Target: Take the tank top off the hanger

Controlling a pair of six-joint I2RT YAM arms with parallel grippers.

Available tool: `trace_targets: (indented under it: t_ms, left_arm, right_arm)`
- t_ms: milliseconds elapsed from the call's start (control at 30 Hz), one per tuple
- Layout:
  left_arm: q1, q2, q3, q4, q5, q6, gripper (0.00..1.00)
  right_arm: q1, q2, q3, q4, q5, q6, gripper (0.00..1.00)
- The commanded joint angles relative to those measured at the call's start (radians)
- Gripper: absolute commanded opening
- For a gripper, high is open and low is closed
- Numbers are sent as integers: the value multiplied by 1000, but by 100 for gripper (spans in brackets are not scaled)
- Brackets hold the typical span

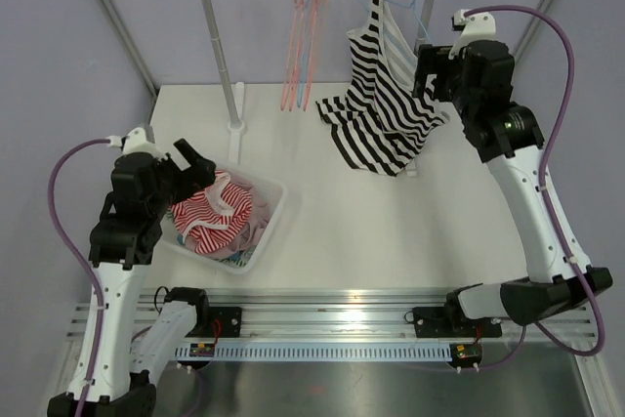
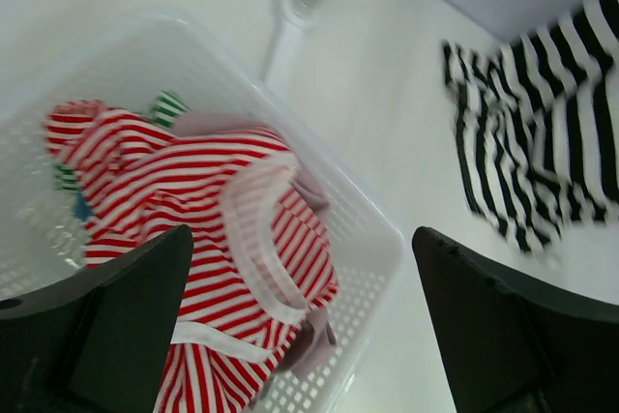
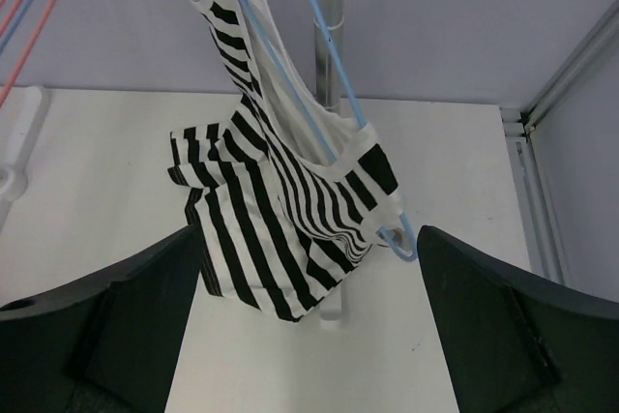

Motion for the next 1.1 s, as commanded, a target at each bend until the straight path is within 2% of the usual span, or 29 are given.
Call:
trace_targets:
  t_ms: [0,67,200,267,400,500,533,567,667,867,900,933,1067]
  left_arm:
    - [-10,55,-19,58,389,171,99]
    - [-41,49,-50,106,461,214,99]
    - [-148,24,-114,147,490,255,99]
    - [-168,17,-137,181,538,275,99]
    - [-191,8,-196,218,532,289,99]
    - [-191,9,-207,215,517,301,99]
    - [-191,9,-207,212,515,306,99]
    - [-191,9,-207,212,510,310,99]
    - [-191,-3,-214,213,501,312,99]
    - [-191,-6,-220,216,523,307,99]
    - [-191,-6,-222,218,521,307,99]
    - [-191,-9,-222,216,521,307,99]
    - [-191,-19,-222,218,512,304,99]
  right_arm:
    - [-78,82,116,26,-78,-97,100]
    - [-132,157,199,10,-120,-123,100]
    - [-191,287,360,-92,-313,-166,85]
    - [-215,361,452,-128,-391,-169,76]
    - [-227,467,593,-220,-509,-199,72]
    - [-227,541,668,-258,-551,-209,55]
    - [-227,566,682,-266,-565,-210,52]
    - [-227,579,694,-274,-586,-210,44]
    - [-227,593,711,-263,-655,-190,33]
    - [-227,573,668,-197,-694,-120,20]
    - [-226,570,661,-191,-697,-106,6]
    - [-226,571,664,-188,-698,-98,0]
    - [-220,571,685,-185,-700,-55,0]
